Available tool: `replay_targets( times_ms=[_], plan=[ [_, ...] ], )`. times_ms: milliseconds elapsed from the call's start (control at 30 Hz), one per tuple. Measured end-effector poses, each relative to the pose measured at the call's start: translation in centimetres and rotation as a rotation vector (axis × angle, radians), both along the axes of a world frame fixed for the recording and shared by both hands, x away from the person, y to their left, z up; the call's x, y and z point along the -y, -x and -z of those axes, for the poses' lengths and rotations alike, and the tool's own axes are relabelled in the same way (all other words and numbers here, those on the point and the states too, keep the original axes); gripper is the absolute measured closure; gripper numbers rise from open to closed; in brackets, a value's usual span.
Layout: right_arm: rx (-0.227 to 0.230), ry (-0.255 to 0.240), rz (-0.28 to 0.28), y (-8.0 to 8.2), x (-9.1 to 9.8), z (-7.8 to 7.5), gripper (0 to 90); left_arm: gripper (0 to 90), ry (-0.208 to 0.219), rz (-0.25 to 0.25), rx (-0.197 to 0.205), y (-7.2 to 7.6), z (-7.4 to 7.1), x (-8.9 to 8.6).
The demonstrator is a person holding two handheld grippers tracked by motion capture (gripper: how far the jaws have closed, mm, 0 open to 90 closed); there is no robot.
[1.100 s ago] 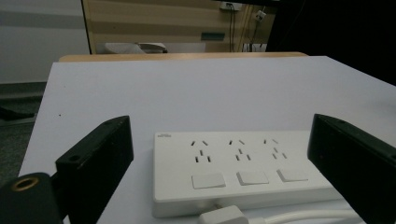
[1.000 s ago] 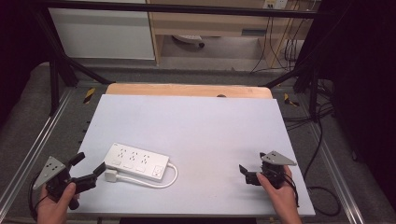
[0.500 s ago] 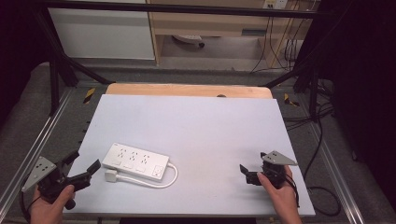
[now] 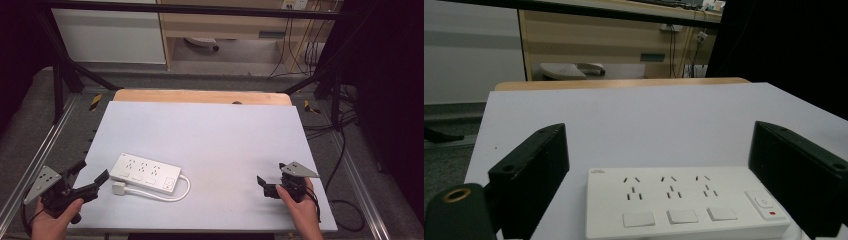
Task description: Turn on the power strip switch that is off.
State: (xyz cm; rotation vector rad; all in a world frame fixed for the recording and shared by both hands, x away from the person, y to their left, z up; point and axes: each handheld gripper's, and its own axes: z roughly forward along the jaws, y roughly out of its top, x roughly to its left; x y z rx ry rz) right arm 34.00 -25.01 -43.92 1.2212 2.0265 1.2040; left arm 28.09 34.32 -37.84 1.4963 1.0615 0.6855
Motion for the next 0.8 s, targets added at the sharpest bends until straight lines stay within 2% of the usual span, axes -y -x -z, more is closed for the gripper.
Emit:
replay_targets(
  times_ms=[300, 800],
  plan=[
    [0.004, -0.008, 0.005, 0.01, 0.08, -0.04, 3.7, 9.7, 0.005, -0.007, -0.002, -0.21, -0.56, 0.19],
    [0.008, -0.021, 0.016, 0.02, 0.29, -0.14, 3.6, 16.6, -0.031, -0.018, -0.019, -0.83, -0.98, 0.35]
  ],
)
